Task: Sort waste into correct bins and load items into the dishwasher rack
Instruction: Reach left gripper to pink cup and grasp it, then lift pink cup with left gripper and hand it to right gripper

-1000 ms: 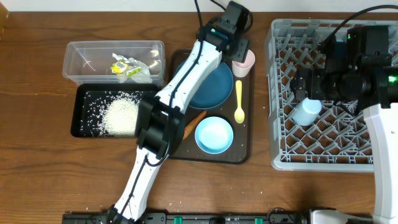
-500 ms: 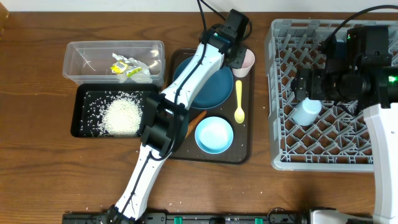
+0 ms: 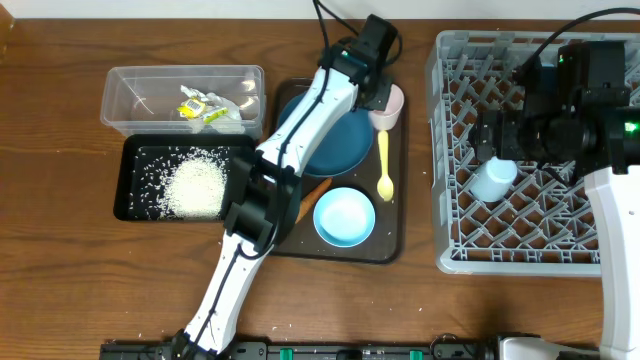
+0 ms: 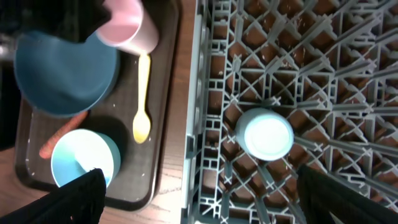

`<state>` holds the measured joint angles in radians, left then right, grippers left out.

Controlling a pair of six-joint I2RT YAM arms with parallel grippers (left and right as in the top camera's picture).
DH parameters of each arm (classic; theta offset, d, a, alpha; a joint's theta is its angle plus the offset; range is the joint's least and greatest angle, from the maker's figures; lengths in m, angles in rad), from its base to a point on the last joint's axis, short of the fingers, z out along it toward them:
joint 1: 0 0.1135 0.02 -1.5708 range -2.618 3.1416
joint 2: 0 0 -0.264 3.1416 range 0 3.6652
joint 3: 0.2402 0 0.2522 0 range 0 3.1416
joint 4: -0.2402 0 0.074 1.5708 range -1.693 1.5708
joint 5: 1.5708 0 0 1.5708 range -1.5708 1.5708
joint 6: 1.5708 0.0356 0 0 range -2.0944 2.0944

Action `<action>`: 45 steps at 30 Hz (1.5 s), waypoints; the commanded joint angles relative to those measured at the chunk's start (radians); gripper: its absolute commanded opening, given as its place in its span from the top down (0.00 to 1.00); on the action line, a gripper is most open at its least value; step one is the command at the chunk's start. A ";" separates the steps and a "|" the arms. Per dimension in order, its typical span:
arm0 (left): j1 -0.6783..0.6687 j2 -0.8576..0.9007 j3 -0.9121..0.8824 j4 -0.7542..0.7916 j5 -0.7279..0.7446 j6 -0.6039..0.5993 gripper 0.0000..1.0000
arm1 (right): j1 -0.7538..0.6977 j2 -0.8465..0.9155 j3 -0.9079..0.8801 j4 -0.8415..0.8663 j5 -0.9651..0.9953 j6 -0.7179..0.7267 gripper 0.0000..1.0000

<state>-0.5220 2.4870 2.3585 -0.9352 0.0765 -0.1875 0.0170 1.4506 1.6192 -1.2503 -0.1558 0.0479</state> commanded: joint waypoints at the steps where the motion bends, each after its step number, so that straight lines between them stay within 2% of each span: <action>1: 0.056 -0.138 0.008 -0.073 0.031 -0.013 0.94 | -0.003 -0.003 0.014 0.028 -0.003 0.000 0.04; 4: 0.117 -0.226 0.008 -0.168 0.151 -0.013 0.94 | -0.003 -0.001 0.014 0.073 -0.059 -0.001 0.04; 8: 0.210 -0.322 0.008 -0.218 0.346 -0.012 0.94 | -0.003 0.007 0.013 0.139 -0.115 -0.001 0.04; 14: 0.336 -0.396 0.008 -0.225 0.853 0.042 0.93 | -0.003 0.008 0.013 0.212 -0.246 -0.021 0.01; 18: 0.390 -0.397 0.008 -0.271 1.213 0.144 0.94 | -0.004 0.008 0.003 0.285 -0.499 -0.136 0.01; 22: 0.418 -0.397 0.008 -0.352 1.400 0.253 0.94 | -0.016 0.008 -0.012 0.380 -0.754 -0.189 0.01; 27: 0.425 -0.397 0.008 -0.422 1.496 0.334 0.94 | -0.028 0.008 -0.069 0.567 -1.007 -0.187 0.01; 32: 0.423 -0.397 0.008 -0.422 1.493 0.372 0.94 | -0.025 0.008 -0.108 0.669 -1.093 -0.131 0.05; 38: 0.411 -0.397 0.008 -0.421 1.436 0.378 0.94 | 0.019 0.006 -0.109 0.712 -1.113 -0.130 0.11; 45: 0.351 -0.396 0.008 -0.390 1.431 0.377 0.94 | 0.119 0.006 -0.109 0.813 -1.021 -0.063 0.11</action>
<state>-0.1455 2.0819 2.3573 -1.3327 1.5009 0.1642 0.1024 1.4578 1.5120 -0.4454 -1.2156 -0.0551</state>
